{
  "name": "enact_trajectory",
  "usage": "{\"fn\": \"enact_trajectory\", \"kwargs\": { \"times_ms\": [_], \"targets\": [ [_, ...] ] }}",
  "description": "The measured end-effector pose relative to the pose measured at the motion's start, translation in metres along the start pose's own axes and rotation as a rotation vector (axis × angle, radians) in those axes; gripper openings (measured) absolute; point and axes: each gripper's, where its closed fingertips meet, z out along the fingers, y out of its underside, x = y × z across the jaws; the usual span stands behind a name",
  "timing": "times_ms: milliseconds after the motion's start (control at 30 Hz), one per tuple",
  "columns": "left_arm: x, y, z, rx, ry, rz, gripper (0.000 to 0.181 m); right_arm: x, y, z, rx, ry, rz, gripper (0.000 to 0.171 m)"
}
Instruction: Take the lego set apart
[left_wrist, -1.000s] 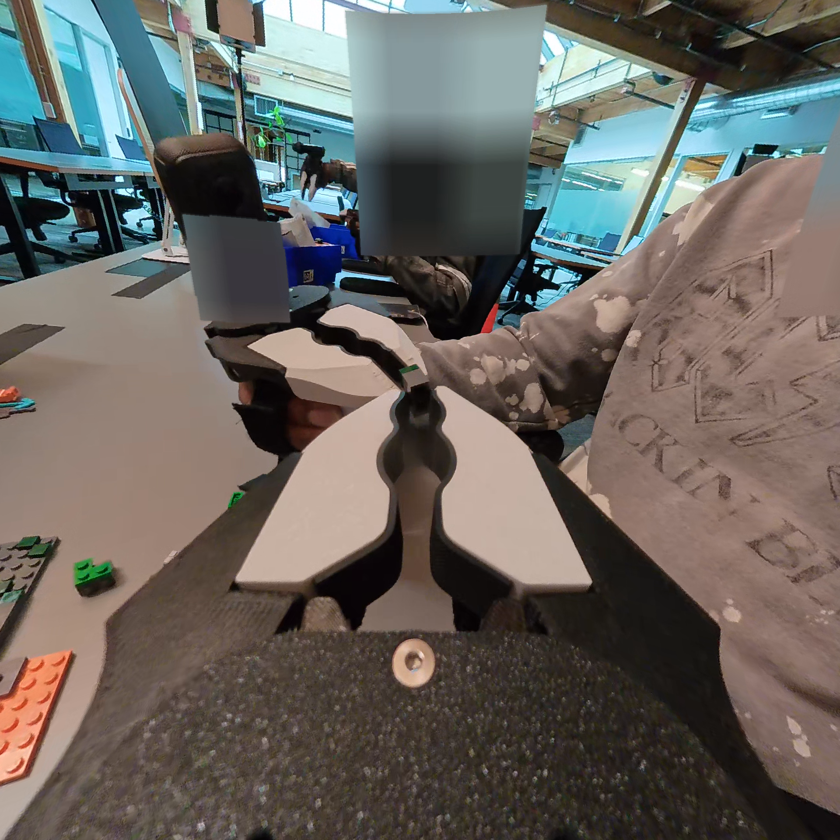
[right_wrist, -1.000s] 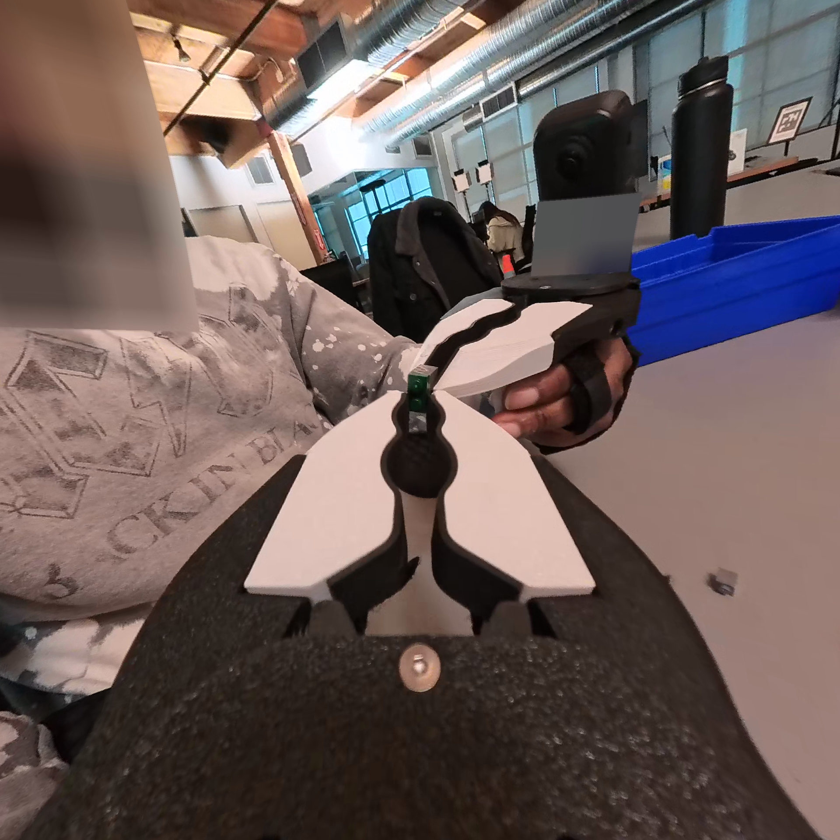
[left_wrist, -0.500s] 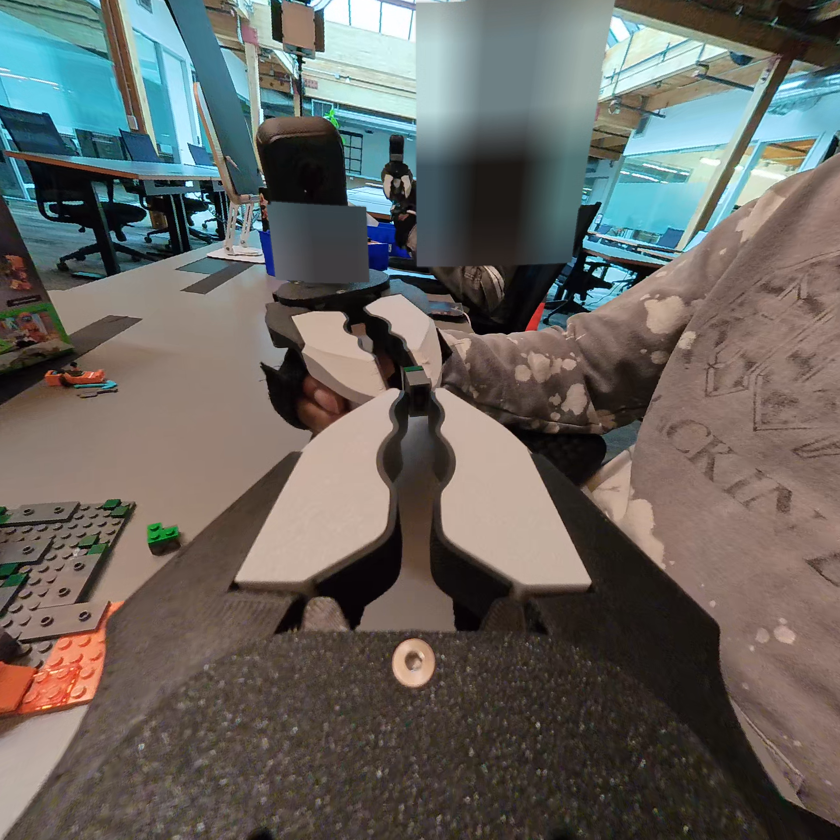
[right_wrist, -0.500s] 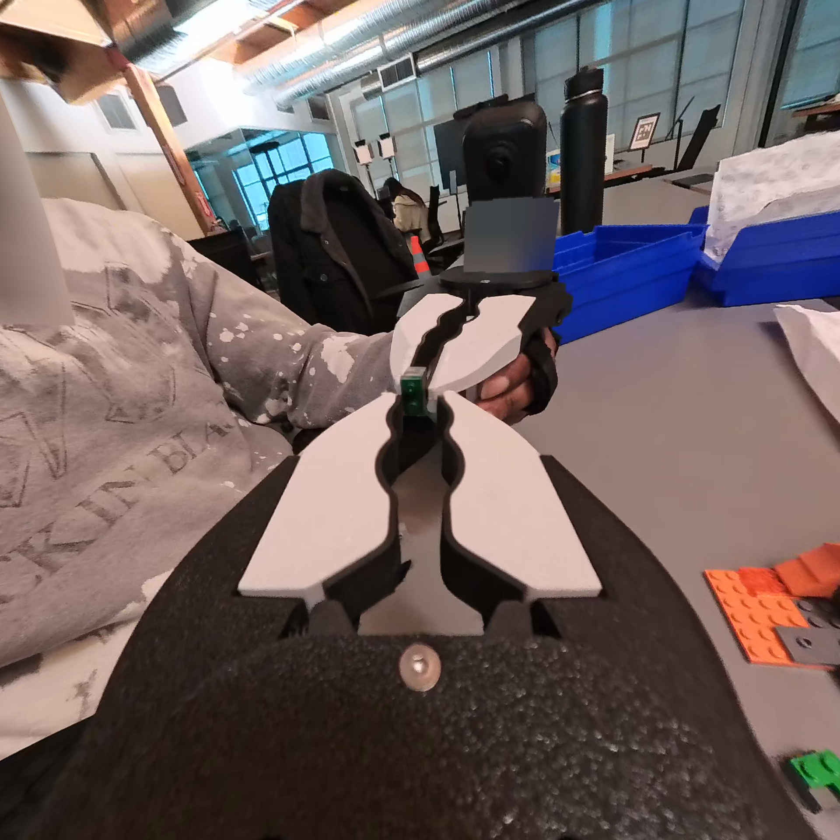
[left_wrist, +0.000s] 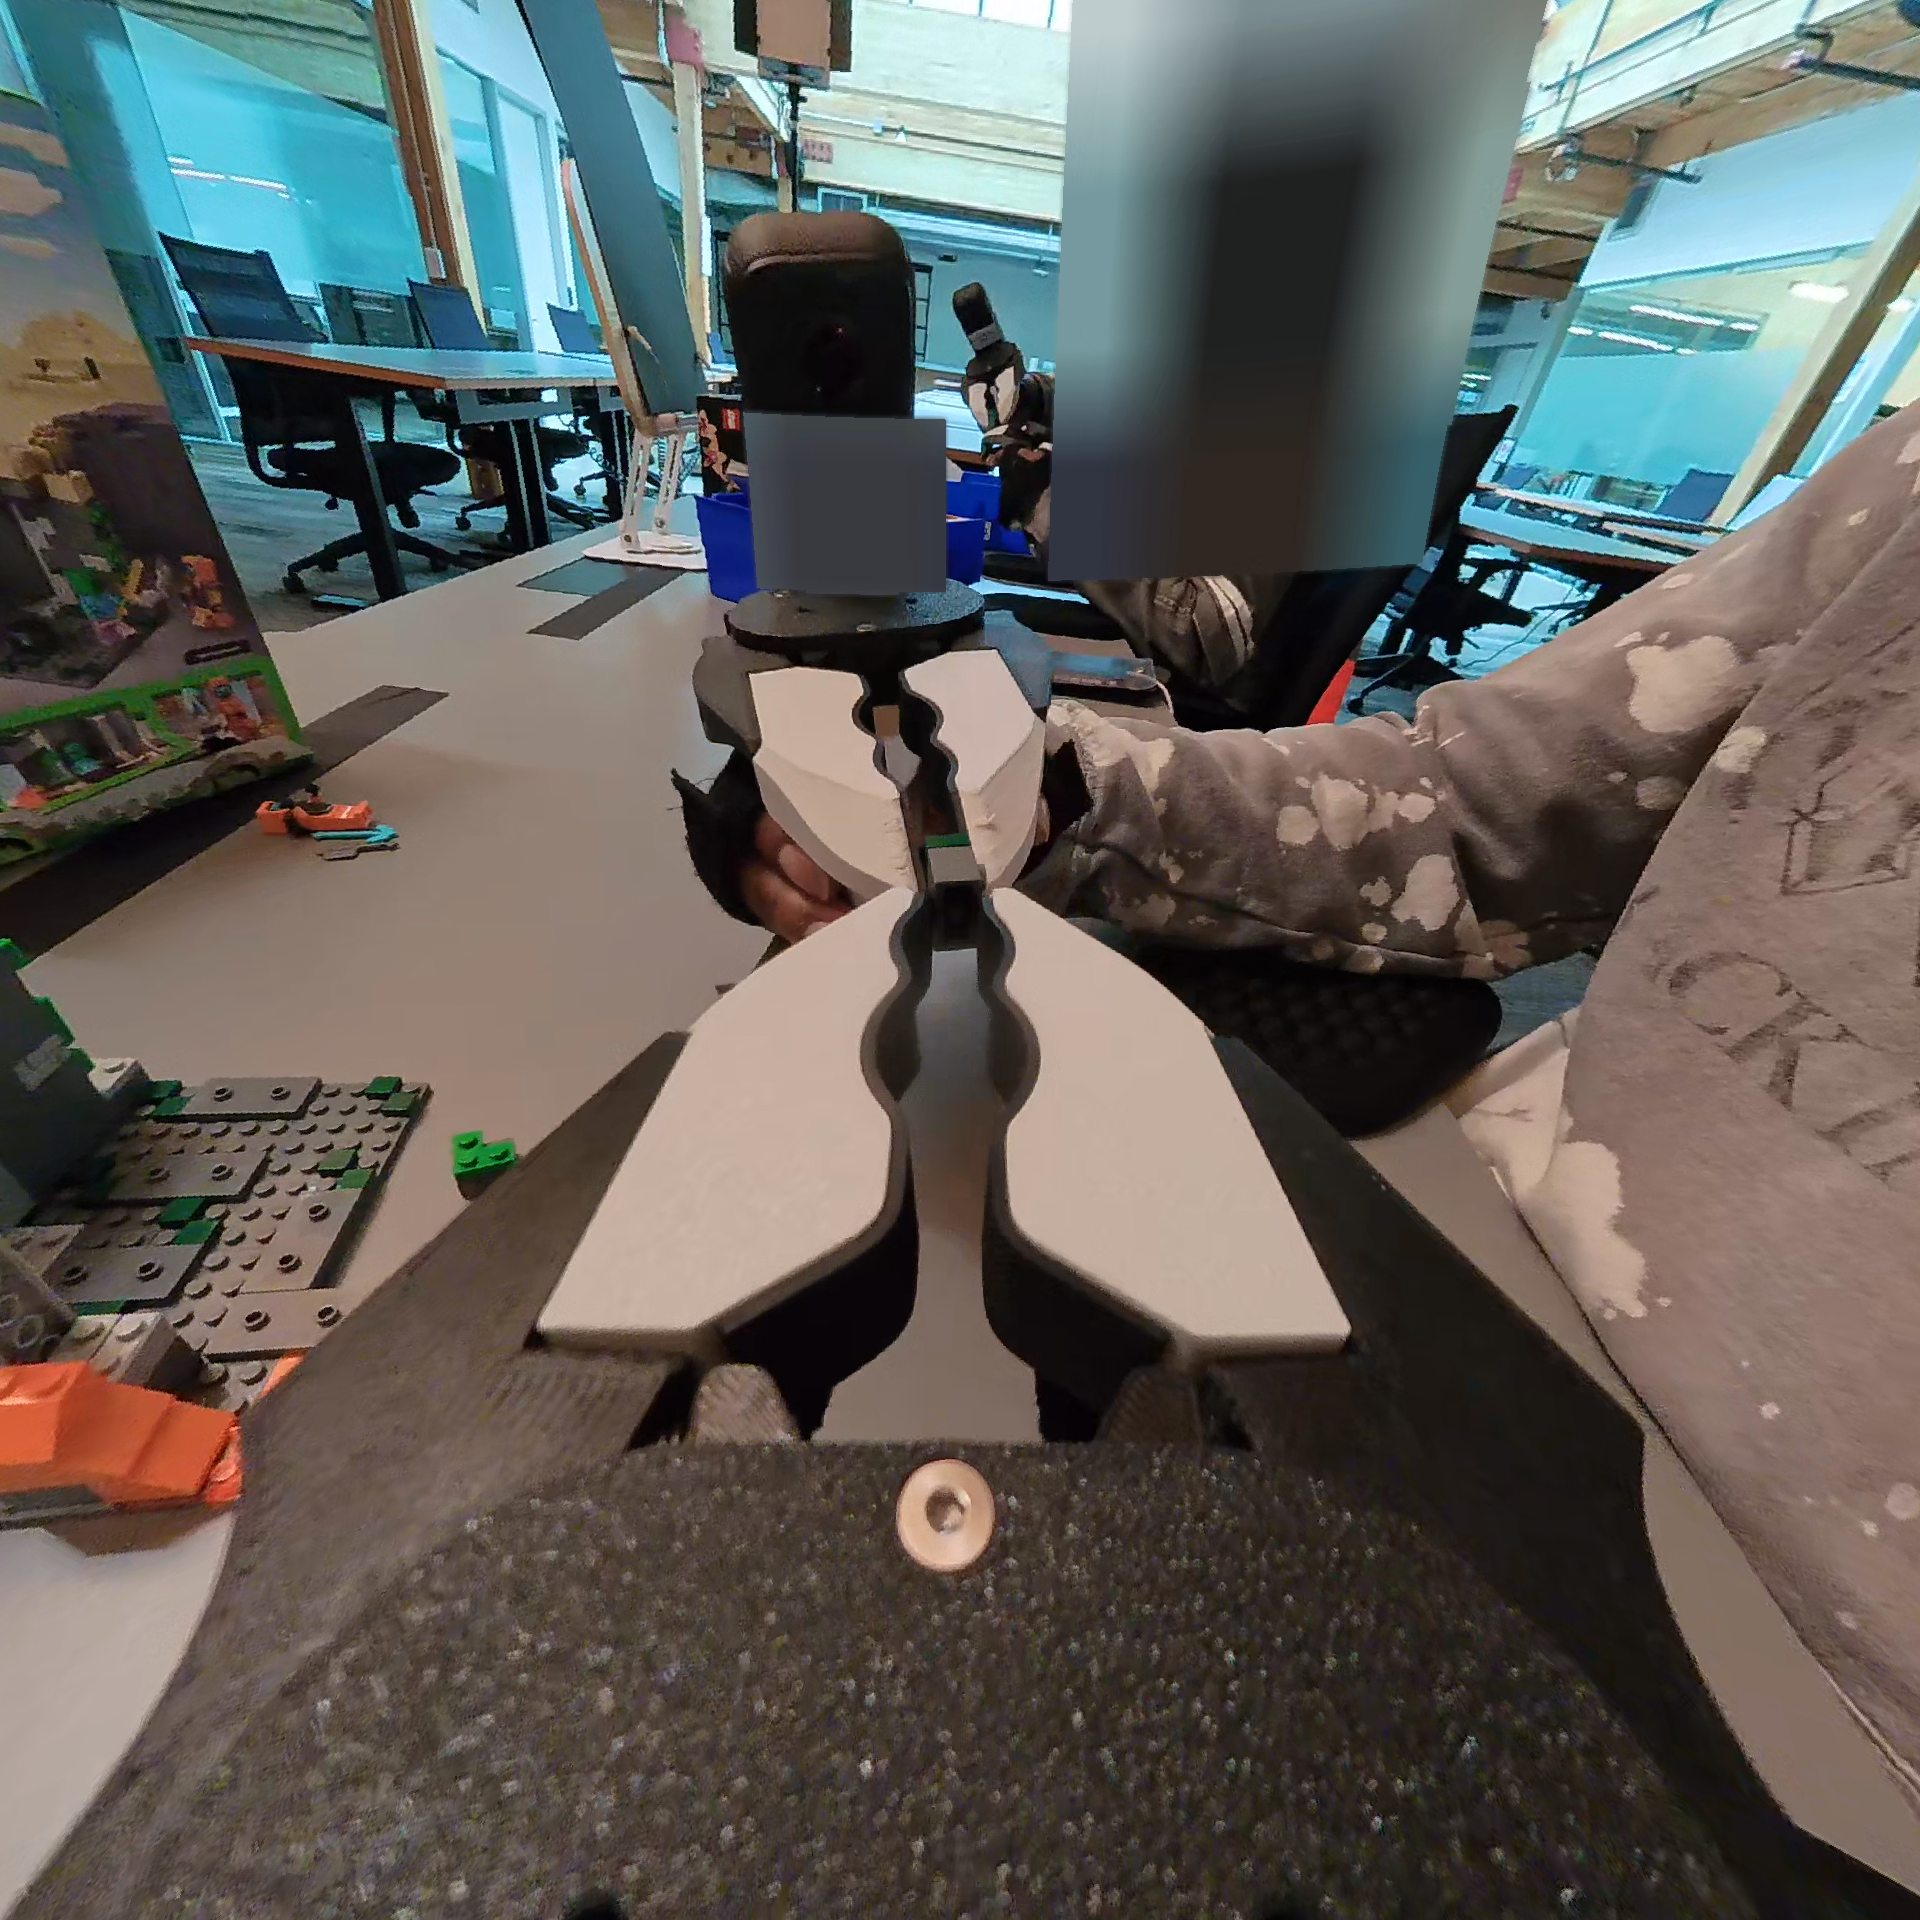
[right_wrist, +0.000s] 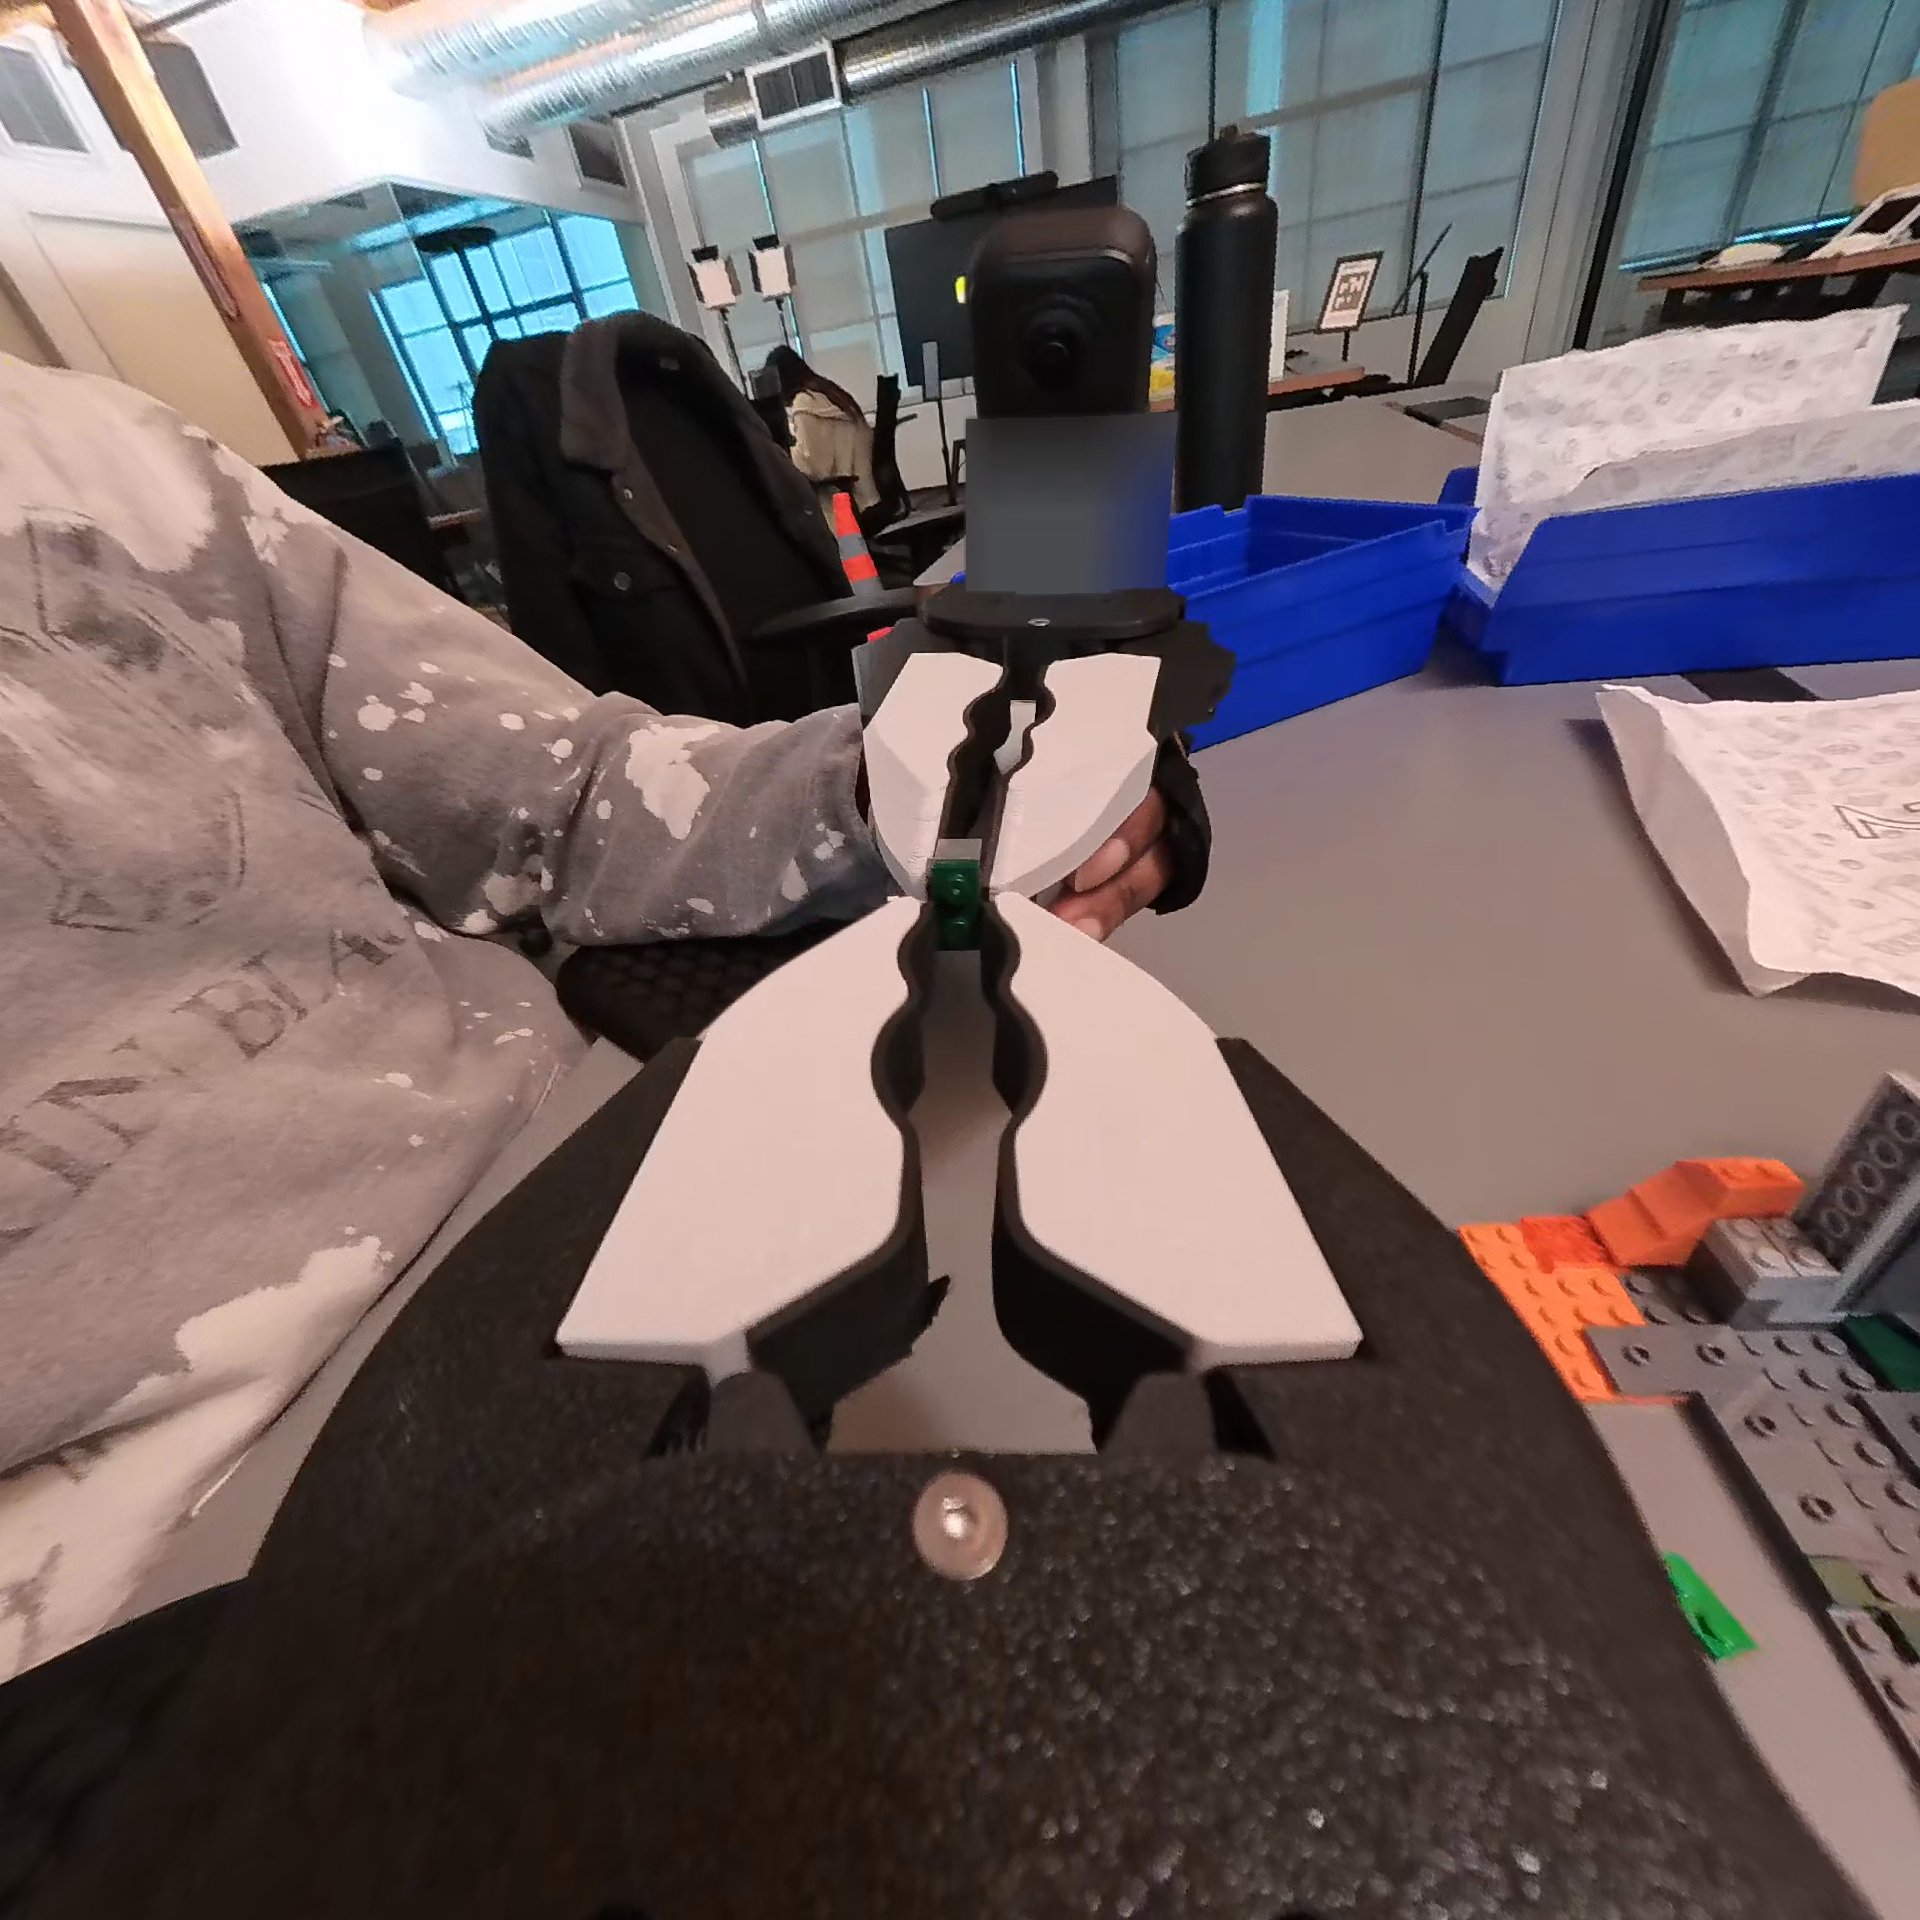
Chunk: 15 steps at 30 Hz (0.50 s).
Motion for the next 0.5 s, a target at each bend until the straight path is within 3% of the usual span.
{"fn": "enact_trajectory", "kwargs": {
  "times_ms": [300, 500],
  "targets": [
    [0.019, -0.009, -0.001, 0.058, 0.127, -0.033, 0.008, -0.019, -0.008, -0.008, 0.070, -0.158, 0.058, 0.007],
    [0.003, -0.004, -0.007, 0.023, 0.035, -0.023, 0.008, -0.004, 0.000, -0.017, 0.013, -0.053, 0.060, 0.008]
  ]
}}
